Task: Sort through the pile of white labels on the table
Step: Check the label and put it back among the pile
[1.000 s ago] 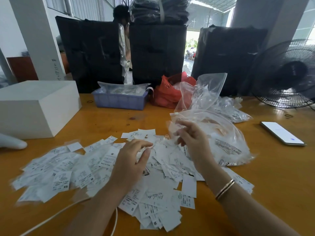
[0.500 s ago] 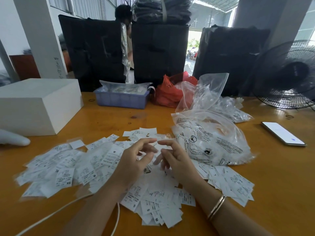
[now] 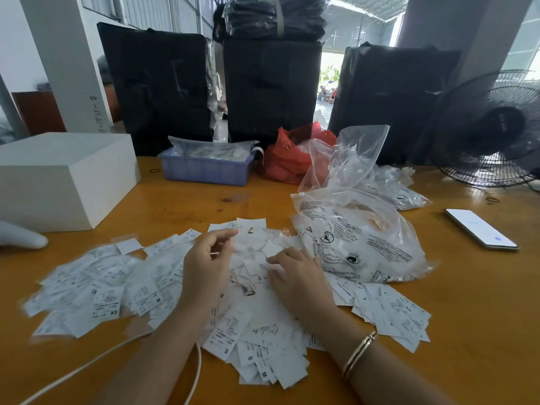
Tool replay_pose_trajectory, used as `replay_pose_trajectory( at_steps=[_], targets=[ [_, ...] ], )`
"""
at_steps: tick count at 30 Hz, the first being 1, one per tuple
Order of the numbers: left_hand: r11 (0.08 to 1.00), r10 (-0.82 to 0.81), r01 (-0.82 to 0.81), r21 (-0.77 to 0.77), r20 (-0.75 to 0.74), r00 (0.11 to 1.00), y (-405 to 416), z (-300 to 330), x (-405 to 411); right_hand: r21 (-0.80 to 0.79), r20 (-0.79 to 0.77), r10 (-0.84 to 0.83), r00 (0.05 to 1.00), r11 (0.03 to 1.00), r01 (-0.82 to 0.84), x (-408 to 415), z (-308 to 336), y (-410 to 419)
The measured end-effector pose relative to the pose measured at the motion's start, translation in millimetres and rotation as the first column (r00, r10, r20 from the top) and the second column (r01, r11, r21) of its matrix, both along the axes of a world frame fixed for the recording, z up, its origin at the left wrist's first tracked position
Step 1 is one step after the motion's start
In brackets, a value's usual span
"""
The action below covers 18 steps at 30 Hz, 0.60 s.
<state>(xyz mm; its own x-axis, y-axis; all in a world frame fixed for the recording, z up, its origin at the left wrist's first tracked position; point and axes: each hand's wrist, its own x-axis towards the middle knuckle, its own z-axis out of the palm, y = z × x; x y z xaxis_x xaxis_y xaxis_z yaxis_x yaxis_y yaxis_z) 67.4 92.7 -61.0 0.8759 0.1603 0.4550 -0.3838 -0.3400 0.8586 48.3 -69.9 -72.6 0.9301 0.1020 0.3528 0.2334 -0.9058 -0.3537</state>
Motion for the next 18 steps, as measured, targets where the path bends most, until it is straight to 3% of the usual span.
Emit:
replay_pose_trajectory(
  at_steps=[2, 7, 18],
  targets=[
    [0.999, 0.019, -0.02, -0.028, -0.019, 1.0, 1.1, -0.5, 0.8, -0.129, -0.029, -0.021, 0.999, 0.991, 0.017, 0.7, -1.6, 4.5],
    [0.997, 0.037, -0.04, -0.062, -0.05, 0.998, 0.8, -1.3, 2.4, -0.243, 0.015, -0.014, 1.0, 0.97, 0.017, 1.5, -1.5, 8.5],
    [0.965, -0.069, 0.034, -0.26, -0.127, 0.989, -0.4, -2.0, 6.2, -0.331, 0.077, 0.082, 0.994, 0.942, -0.052, 0.6, -0.2, 11.2]
  ],
)
